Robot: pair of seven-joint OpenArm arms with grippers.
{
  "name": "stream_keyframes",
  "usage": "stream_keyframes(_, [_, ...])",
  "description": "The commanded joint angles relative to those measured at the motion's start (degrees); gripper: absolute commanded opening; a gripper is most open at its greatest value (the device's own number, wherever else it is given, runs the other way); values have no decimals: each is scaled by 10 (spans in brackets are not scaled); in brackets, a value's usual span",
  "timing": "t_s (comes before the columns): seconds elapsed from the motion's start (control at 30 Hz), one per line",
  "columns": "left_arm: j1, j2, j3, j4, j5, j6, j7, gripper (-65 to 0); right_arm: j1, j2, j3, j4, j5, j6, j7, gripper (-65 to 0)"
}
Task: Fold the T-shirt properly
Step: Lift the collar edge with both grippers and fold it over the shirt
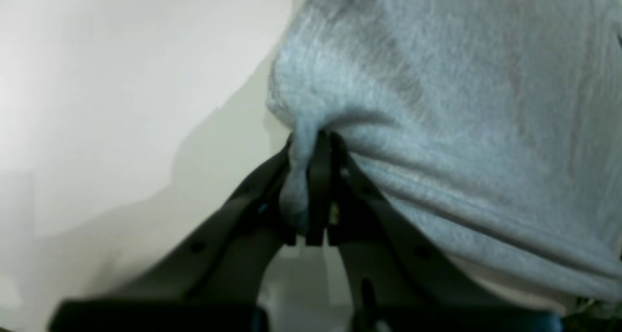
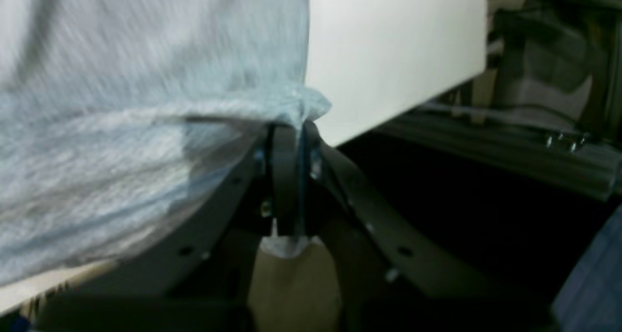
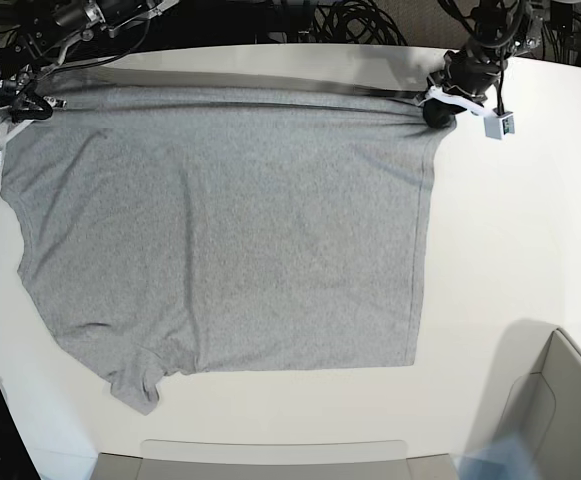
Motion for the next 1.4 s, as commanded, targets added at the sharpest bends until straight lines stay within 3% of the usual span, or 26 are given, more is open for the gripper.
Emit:
stream_keyframes(0.0, [-3, -8, 9, 20, 4, 44, -15, -650, 7, 9, 1, 11, -19, 7, 11, -650])
stream_keyframes(0.1, [-26, -9, 30, 21, 4, 69, -11, -650, 14, 10, -15, 11, -22, 7, 13, -650])
stream_keyframes(0.27, [-75, -5, 39, 21, 4, 107, 45, -650, 32, 9, -53, 11, -57, 7, 14, -650])
stream_keyframes(0.43, [-105, -5, 39, 21, 4, 142, 53, -650, 66, 9, -56, 11, -84, 7, 16, -650])
stream_keyframes(0.6, [-130, -5, 39, 21, 3, 162, 56, -650, 83, 0, -87, 8, -112, 7, 70, -650])
stream_keyframes(0.77, [-172, -5, 39, 21, 4, 194, 101, -650, 82, -24, -121, 6, -115, 7, 133, -650])
stream_keyframes(1.17, [-284, 9, 39, -37, 4, 210, 170, -650, 87, -21, -198, -15, -115, 7, 137, -650])
stream_keyframes(1.37, [-314, 13, 40, -54, 4, 210, 172, -650, 116, -13, -196, -38, -115, 7, 142, -650])
